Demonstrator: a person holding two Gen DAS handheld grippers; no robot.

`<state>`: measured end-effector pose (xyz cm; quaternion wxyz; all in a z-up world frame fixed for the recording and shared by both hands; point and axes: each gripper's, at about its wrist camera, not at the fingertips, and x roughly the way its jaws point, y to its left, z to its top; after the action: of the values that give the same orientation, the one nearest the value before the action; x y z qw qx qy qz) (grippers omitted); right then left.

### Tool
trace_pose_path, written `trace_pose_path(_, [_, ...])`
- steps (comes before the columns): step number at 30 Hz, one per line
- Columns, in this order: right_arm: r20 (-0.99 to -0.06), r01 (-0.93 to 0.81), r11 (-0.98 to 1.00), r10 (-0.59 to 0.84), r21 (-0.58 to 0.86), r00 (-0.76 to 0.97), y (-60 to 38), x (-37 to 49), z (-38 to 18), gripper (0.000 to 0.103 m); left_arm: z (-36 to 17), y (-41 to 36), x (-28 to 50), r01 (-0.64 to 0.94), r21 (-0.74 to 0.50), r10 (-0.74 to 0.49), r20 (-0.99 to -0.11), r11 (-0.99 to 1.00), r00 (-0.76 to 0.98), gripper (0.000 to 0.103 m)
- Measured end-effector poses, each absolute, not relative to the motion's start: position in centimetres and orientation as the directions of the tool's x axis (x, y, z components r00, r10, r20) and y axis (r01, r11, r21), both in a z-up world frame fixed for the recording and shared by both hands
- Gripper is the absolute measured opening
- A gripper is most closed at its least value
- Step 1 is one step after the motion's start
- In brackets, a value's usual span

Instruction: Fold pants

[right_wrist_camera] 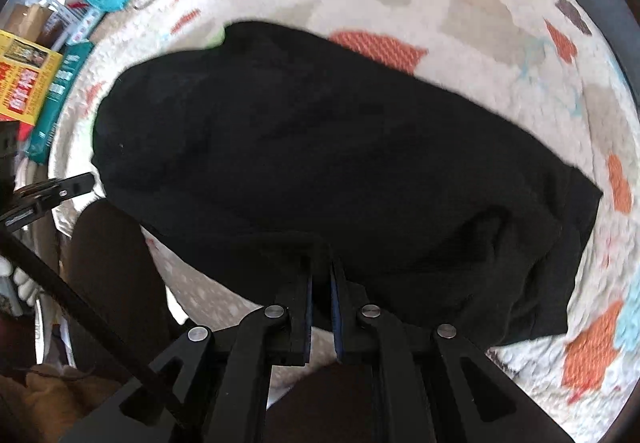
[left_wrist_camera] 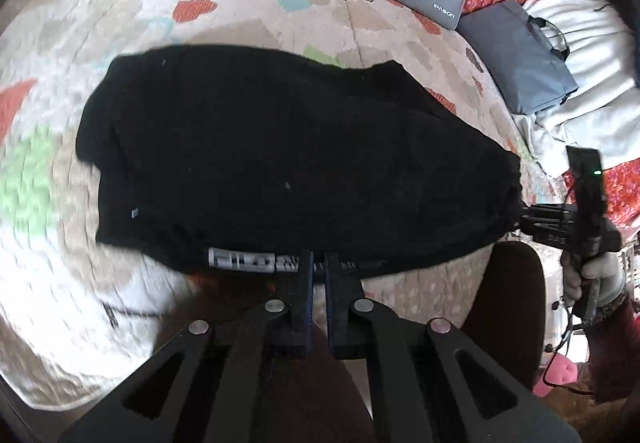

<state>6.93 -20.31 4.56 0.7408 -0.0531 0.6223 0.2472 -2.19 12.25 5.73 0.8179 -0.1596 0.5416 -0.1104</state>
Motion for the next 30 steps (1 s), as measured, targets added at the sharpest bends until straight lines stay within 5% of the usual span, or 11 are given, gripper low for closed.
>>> trace_pose_path(3, [-0.949,-0.390,0.888,0.302,0.245,0.091,-21.4,6.4,4.6,0.024,6.8,12.8,-3.9,-0.009,-0.402,-0.361,-0.831,0.915,0.424,0.005])
trace_pose_path(7, [-0.933,-0.349,0.905,0.316,0.241,0.175,-24.9,5.2,7.6,0.051,8.6,13.9,-6.2,-0.039,-0.387,-0.323,-0.818,0.921,0.476,0.013])
trace_pose_path(10, [-0.916,-0.269,0.938,0.294,0.221,0.273,-28.9,5.1,10.1,0.052,9.7,14.7,-7.1,-0.058,-0.386,-0.305,-0.804,0.921,0.510,0.027])
trace_pose_path(18, [-0.873,-0.076,0.953,0.299,0.293,0.385,-33.5,8.1,10.0,0.052,10.6,14.4,-6.7,-0.107,-0.402,-0.285,-0.790,0.910,0.543,0.031])
trace_pose_path(24, [-0.906,-0.125,0.984,0.167,0.127,0.389,-30.1,11.2,5.6,0.052,10.7,14.2,-6.5,-0.138,-0.421,-0.285,-0.787,0.897,0.547,0.034])
trace_pose_path(25, [-0.908,-0.138,0.984,0.156,0.110,0.388,-30.0,11.2,5.3,0.049,10.8,14.2,-6.6,-0.145,-0.415,-0.276,-0.789,0.898,0.548,0.034])
trace_pose_path(27, [-0.903,-0.174,0.979,0.170,0.108,0.395,-29.8,11.1,6.0,0.008,11.1,14.2,-6.8,-0.151,-0.406,-0.262,-0.789,0.901,0.556,0.034])
trace_pose_path(30, [-0.878,-0.174,0.978,0.184,0.117,0.442,-30.7,11.1,8.9,0.003,11.1,14.3,-6.7,-0.157,-0.405,-0.257,-0.787,0.901,0.561,0.036])
